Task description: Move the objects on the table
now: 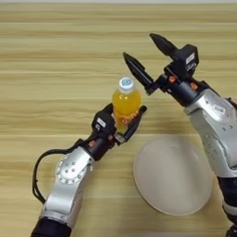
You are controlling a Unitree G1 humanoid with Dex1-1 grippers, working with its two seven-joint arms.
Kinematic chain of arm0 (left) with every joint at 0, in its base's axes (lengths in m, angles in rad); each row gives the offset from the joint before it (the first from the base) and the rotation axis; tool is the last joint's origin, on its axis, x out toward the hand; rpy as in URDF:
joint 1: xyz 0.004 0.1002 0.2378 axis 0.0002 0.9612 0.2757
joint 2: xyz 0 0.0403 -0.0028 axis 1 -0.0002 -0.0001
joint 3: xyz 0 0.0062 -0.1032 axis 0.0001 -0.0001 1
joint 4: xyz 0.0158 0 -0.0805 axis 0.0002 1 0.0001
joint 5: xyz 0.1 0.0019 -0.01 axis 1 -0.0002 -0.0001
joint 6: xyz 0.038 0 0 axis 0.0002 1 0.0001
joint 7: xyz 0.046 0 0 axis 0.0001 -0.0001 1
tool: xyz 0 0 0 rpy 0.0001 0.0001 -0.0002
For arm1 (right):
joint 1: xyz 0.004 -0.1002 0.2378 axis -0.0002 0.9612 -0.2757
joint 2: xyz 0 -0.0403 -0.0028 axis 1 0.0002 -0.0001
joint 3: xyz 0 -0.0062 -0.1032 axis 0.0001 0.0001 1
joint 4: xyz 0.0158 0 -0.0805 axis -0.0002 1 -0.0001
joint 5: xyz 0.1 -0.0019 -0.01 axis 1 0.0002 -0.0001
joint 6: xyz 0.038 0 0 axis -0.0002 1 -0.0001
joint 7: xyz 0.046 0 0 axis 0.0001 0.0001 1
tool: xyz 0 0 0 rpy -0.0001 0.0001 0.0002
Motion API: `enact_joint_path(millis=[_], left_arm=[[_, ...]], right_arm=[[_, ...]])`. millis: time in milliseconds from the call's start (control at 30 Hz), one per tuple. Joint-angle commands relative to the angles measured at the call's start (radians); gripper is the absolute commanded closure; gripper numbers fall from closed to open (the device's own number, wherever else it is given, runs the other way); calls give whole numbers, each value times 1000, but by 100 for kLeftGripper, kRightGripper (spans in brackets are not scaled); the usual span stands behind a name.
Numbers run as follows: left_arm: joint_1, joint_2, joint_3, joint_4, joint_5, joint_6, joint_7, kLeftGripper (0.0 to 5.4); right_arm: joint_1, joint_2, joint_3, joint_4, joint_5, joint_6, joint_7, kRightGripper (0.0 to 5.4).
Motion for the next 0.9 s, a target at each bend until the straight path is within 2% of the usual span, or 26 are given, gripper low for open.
enact_joint_path(millis=[33, 200, 367, 500, 700, 900], left_arm=[[24, 11, 13, -42, -4, 11, 15, 202], [65, 17, 27, -51, -3, 21, 32, 202], [99, 23, 47, -37, 2, 18, 54, 202], [130, 37, 47, 13, 52, -25, 85, 202], [147, 30, 57, 79, 79, -54, 132, 202], [158, 11, 91, 111, 70, -25, 193, 202]], right_arm=[[-28, 4, -15, 5, 18, -10, 3, 49], [-38, 8, -29, 6, 22, -18, -3, 3], [-48, 10, -42, 6, 31, -27, -8, 0], [-59, 6, -72, -15, 51, -33, -12, 0], [-74, -14, -114, -40, 67, -31, -25, 0], [-59, -42, -156, -61, 77, -41, -28, 0]])
